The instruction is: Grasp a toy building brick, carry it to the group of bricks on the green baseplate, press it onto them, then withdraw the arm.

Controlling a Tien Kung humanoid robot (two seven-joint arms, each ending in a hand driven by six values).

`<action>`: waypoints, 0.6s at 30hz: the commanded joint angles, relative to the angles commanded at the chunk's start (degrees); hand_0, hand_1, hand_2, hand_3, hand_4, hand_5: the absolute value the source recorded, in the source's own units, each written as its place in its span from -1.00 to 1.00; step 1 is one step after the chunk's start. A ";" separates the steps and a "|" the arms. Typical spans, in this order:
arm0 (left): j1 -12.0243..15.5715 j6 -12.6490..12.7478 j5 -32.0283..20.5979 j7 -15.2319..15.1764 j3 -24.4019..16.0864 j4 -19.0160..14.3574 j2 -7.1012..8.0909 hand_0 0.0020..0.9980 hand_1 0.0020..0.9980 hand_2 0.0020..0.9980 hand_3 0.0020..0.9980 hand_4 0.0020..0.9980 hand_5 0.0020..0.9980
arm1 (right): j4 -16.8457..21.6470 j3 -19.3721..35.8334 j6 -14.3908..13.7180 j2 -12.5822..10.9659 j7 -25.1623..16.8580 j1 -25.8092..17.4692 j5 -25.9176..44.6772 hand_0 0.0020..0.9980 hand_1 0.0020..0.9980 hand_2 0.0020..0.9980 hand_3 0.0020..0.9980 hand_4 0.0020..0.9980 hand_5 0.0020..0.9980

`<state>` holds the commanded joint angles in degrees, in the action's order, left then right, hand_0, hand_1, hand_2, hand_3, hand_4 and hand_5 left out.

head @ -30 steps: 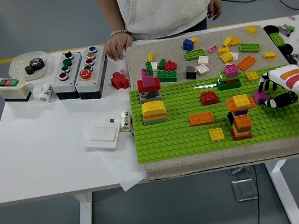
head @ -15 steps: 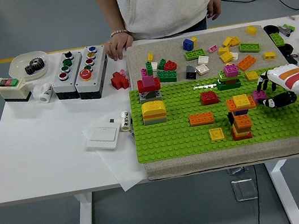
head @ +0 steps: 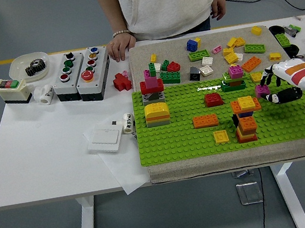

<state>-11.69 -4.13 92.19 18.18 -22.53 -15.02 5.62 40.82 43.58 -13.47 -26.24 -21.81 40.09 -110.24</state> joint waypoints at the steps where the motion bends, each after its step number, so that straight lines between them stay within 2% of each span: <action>1: 0.06 0.06 -0.01 0.03 0.00 0.01 -0.02 0.11 0.25 0.37 0.21 0.27 0.46 | 1.10 0.90 -0.12 -0.26 -0.07 -0.23 -0.11 -0.50 -0.23 -0.02 0.00 0.39 -0.26; 5: 0.12 0.11 -0.07 0.04 0.11 0.02 0.01 0.11 0.25 0.37 0.21 0.27 0.46 | 4.71 3.23 -0.41 -1.20 -0.17 -0.94 -0.53 -0.50 -0.23 -0.02 0.00 0.39 -0.26; 11: 0.13 0.28 -0.29 0.11 0.32 0.09 0.05 0.11 0.25 0.37 0.21 0.27 0.47 | 13.58 7.41 -0.73 -3.64 0.34 -3.26 -2.30 -0.51 -0.23 -0.03 0.00 0.36 -0.28; 18: 0.10 0.65 -0.67 0.31 0.64 0.18 0.12 0.10 0.24 0.36 0.21 0.27 0.47 | 25.84 11.61 -0.78 -7.02 1.37 -8.14 -4.84 -0.50 -0.22 -0.02 0.01 0.34 -0.29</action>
<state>-11.58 -3.48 91.52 18.50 -21.89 -14.84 5.73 66.66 55.20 -14.25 -33.26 -20.44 31.95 -115.08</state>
